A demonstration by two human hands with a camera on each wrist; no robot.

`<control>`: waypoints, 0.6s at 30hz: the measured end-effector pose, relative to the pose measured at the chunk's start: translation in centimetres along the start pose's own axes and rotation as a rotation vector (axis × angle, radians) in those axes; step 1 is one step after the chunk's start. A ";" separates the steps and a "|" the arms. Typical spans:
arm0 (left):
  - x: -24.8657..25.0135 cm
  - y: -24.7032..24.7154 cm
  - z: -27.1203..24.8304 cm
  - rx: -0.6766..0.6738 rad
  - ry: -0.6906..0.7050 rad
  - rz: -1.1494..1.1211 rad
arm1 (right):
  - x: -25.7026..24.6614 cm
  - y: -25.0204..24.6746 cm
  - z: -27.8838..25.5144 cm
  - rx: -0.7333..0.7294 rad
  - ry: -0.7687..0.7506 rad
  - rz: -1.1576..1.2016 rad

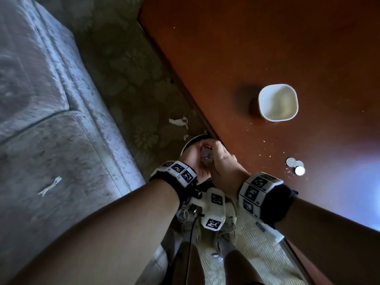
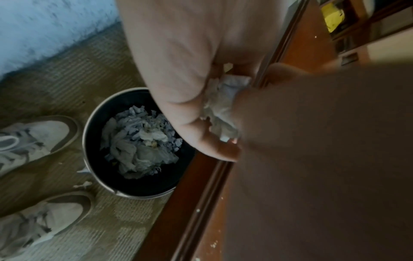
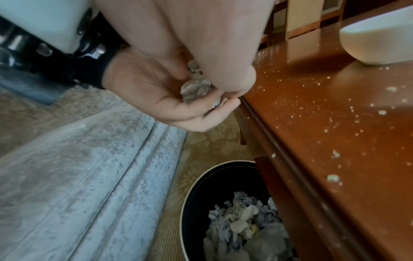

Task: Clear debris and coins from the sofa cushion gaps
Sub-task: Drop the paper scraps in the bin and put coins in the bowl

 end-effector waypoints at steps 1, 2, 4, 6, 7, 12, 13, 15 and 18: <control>0.1 -0.2 -0.1 -0.002 -0.001 0.016 | -0.1 0.2 0.0 0.016 0.001 -0.014; 0.2 -0.9 0.1 0.013 0.001 0.052 | -0.2 0.1 -0.1 0.044 -0.003 -0.014; 0.3 -1.8 0.1 0.059 0.000 0.100 | -0.2 -0.2 -0.1 0.121 -0.015 0.044; 0.3 -3.4 0.8 0.134 0.001 0.203 | 0.8 -1.1 0.2 0.230 0.005 0.125; 0.5 -4.1 1.2 0.166 0.022 0.269 | 1.7 -1.8 0.2 0.290 0.045 0.143; 3.0 -6.0 2.8 0.324 0.227 0.710 | 7.2 -3.9 -1.1 0.359 0.284 0.154; 3.6 -5.8 2.9 0.353 0.298 0.817 | 8.2 -4.7 -1.8 0.391 0.319 0.135; 3.7 -5.1 2.8 0.395 0.346 0.962 | 10.7 -7.0 -3.7 0.498 0.404 0.072; 3.6 -3.2 2.3 0.476 0.443 1.058 | 15.5 -10.3 -7.2 0.636 0.683 0.000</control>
Point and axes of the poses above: each hand's wrist, its own z-axis towards the middle knuckle, its own y-axis out of the palm, x = y × z, the point moved 9 cm from there along z, towards the middle knuckle, and after that the axes turned 7 degrees about y, right-handed, at the moved point
